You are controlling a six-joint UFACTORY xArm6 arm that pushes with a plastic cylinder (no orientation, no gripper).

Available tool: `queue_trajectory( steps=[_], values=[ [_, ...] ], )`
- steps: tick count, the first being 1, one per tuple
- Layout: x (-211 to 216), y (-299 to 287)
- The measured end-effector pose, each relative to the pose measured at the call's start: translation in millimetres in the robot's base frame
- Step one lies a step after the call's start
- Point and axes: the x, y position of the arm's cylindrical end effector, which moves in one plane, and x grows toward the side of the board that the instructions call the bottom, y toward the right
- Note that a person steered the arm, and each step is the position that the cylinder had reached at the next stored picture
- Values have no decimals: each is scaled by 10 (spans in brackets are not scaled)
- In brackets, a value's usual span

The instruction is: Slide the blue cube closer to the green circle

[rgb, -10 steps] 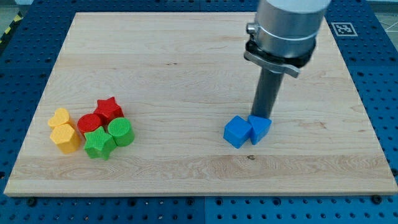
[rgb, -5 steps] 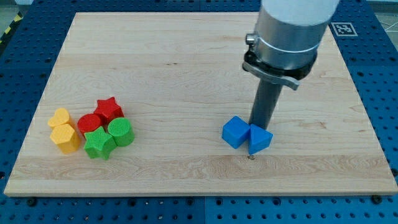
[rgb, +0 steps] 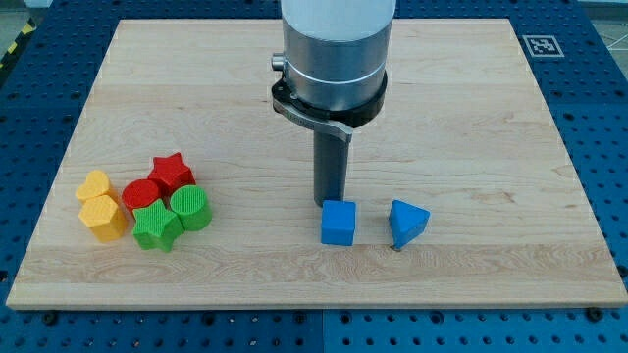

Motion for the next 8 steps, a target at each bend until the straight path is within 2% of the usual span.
queue_trajectory(
  steps=[2, 5, 8],
  values=[
    [147, 378],
    [406, 418],
    [406, -59]
  ],
)
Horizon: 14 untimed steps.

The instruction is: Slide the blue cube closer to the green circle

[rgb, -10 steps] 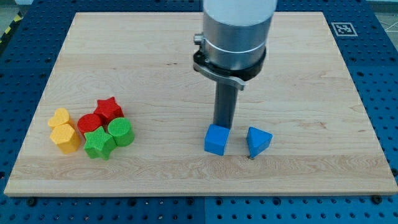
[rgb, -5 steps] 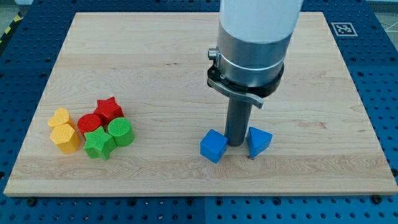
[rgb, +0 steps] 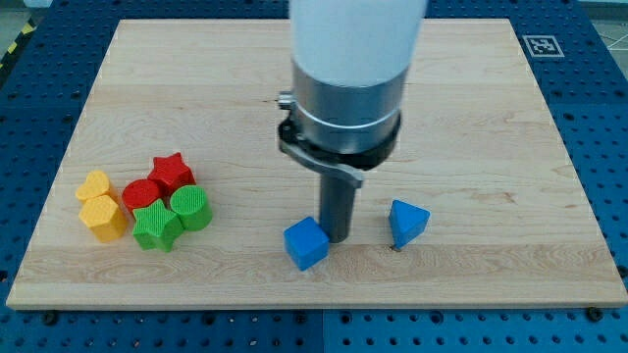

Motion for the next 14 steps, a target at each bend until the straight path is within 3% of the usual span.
queue_trajectory(
  steps=[2, 6, 11, 14],
  values=[
    [0, -334],
    [630, -208],
    [289, -867],
    [187, -568]
  ],
)
